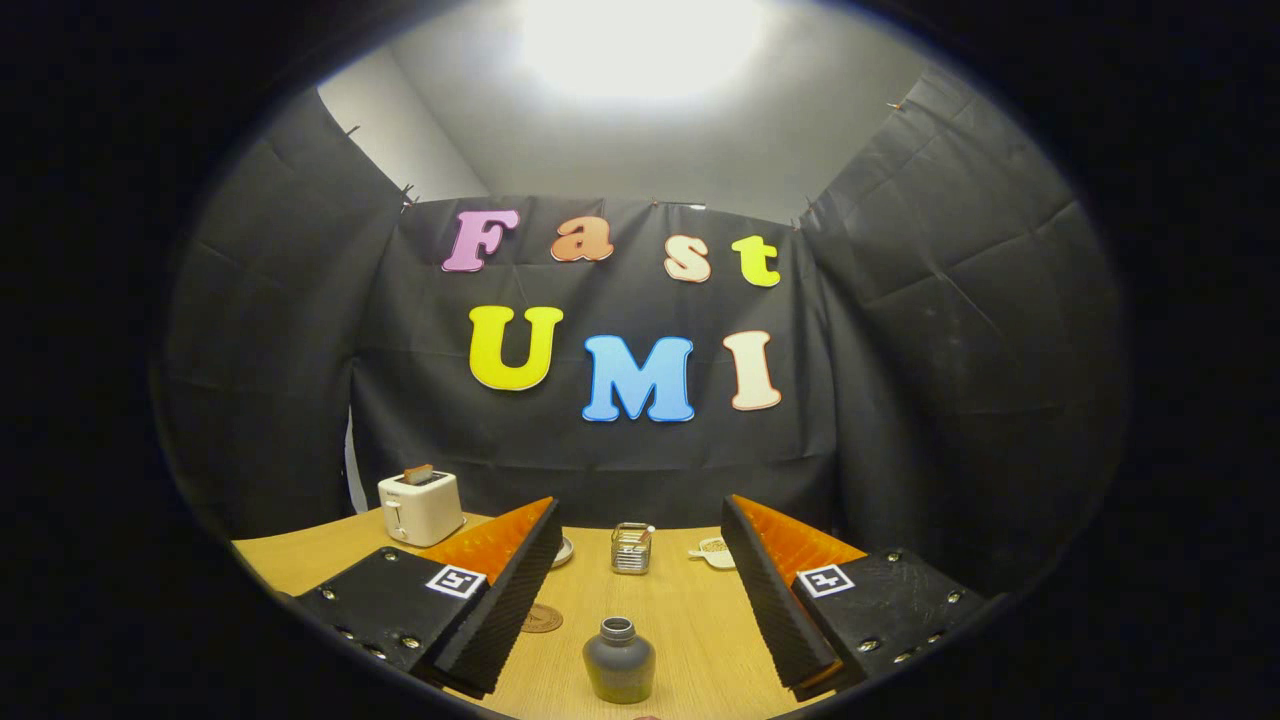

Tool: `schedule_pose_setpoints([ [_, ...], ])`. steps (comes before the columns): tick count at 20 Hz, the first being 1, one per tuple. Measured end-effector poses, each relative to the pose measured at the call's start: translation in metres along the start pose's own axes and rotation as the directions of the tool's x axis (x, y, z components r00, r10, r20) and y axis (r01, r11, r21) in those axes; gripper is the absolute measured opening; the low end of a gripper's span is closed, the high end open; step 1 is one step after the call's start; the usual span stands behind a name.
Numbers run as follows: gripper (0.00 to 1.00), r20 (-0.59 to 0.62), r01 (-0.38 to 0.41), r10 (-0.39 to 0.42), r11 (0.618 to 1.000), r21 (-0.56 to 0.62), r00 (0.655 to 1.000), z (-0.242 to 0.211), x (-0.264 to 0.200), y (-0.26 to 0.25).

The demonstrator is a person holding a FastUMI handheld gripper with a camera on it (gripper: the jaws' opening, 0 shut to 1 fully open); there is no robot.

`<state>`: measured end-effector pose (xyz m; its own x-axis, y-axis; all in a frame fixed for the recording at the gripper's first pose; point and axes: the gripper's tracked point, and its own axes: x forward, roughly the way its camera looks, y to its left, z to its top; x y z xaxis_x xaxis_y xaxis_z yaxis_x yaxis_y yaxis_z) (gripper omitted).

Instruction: Take the bottle from table, then pour the juice into the cup, finally place the bottle on the coaster

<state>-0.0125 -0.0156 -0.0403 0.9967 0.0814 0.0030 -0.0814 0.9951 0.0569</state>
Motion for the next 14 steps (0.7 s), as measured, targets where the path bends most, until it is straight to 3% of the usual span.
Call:
schedule_pose_setpoints([
  [6, 0.98, -0.082, -0.092, 0.092, 0.996, 0.003, 0.992, -0.050, 0.014, 0.004],
  [14, 0.98, -0.194, -0.141, 0.146, 0.989, 0.041, 0.970, -0.116, 0.036, 0.001],
])
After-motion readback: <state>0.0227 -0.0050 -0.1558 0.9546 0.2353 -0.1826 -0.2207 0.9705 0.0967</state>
